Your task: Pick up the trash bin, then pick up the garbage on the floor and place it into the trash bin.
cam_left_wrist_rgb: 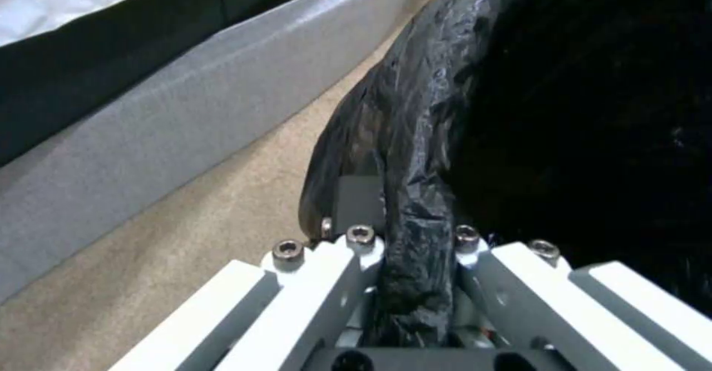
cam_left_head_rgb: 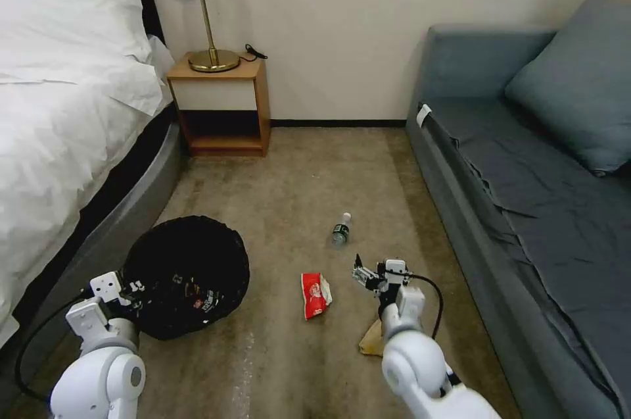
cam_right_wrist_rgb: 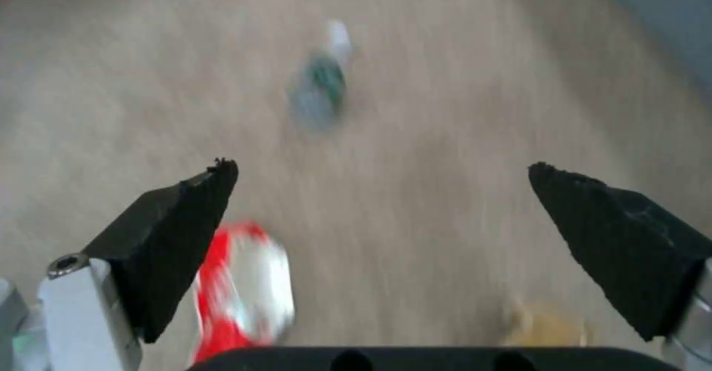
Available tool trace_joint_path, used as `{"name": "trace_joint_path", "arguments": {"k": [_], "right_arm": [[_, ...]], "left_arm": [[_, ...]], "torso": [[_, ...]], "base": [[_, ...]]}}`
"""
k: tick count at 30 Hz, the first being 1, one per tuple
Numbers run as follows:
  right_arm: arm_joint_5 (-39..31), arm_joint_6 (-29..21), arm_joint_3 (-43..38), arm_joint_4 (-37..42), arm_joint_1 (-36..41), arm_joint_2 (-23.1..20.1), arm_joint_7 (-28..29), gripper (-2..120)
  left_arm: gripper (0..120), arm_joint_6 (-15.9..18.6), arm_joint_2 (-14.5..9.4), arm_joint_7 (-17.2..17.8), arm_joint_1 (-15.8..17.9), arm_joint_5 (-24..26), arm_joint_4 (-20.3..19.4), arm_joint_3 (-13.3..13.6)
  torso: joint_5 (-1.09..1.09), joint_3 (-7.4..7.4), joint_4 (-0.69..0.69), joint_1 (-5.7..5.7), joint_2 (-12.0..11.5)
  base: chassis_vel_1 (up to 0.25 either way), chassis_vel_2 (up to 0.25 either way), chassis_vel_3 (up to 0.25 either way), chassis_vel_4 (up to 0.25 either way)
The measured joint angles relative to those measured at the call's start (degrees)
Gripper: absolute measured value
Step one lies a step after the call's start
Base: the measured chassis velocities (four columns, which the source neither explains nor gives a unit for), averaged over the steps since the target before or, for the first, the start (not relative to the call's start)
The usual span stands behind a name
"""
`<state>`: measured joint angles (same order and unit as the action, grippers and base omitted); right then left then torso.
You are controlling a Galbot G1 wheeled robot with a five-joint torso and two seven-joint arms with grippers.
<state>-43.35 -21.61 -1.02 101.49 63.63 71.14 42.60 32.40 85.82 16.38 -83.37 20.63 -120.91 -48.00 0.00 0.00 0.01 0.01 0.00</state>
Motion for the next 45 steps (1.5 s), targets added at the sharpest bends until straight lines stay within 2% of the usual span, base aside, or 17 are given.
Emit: {"name": "trace_joint_path", "arguments": {"k": [1, 2, 6, 12, 17, 19, 24, 33, 45], "right_arm": [[-2.9, -1.0, 0.6, -1.6, -1.2, 0.0, 1.9, 100], [-2.9, -1.0, 0.6, -1.6, -1.2, 0.0, 1.9, 100], [-8.5, -1.6, 2.6, -12.7, -5.2, 1.1, 6.3, 100], [-8.7, -0.6, 3.6, -21.4, -6.5, 2.1, 6.1, 100], [-6.3, 1.4, 4.7, -31.2, -8.4, 3.5, 3.6, 100], [-6.0, 1.6, 4.7, -32.3, -8.5, 3.7, 3.3, 100], [-4.0, 2.5, 4.0, -33.0, -7.8, 3.6, 2.8, 100], [-2.2, 2.8, 1.5, -27.5, -4.3, 1.6, 2.7, 100], [-0.7, 2.7, 1.0, -24.0, -0.3, -0.8, 2.1, 100]], "left_arm": [[3, -0.1, 0.0, -0.1, 0.1, 0.0, 0.3, 0.0], [3, -0.1, 0.0, -0.1, 0.1, 0.0, 0.3, 0.0], [3, -0.9, 0.0, -0.2, 0.9, -0.1, 2.0, 0.1], [3, -1.6, 0.0, -0.4, 1.1, -0.2, 3.2, 0.2], [3, -1.8, -0.2, -0.4, 1.2, -0.3, 3.8, 0.2], [3, -1.8, -0.2, -0.4, 1.2, -0.4, 3.8, 0.2], [3, -1.8, -0.1, -0.4, 1.3, -0.5, 3.8, 0.4], [3, -1.8, 0.0, -0.4, 1.4, -0.6, 4.0, 0.8], [3, -1.8, -0.2, -0.4, 1.6, -0.4, 4.1, 0.7]], "torso": [[0.0, 0.0, 0.01, 0.0, 0.0], [0.0, 0.0, 0.01, 0.0, 0.0], [0.01, 0.0, 0.0, 0.0, 0.0], [0.0, 0.0, -0.01, 0.0, 0.0], [0.0, 0.0, 0.0, 0.0, 0.0], [0.01, 0.0, -0.01, 0.0, 0.0], [0.01, 0.0, 0.0, 0.0, 0.0], [0.01, 0.0, -0.01, 0.0, 0.0], [0.0, -0.01, -0.01, -0.01, 0.0]], "base": [[0.0, 0.0, 0.0, 0.0], [0.0, 0.0, 0.0, 0.0], [0.0, 0.0, 0.0, 0.0], [0.0, 0.0, 0.0, 0.0], [0.0, 0.0, 0.0, 0.0], [0.0, 0.0, 0.0, 0.0], [0.0, 0.0, 0.0, 0.0], [0.0, 0.0, 0.0, 0.0], [0.0, 0.0, 0.0, 0.0]]}}
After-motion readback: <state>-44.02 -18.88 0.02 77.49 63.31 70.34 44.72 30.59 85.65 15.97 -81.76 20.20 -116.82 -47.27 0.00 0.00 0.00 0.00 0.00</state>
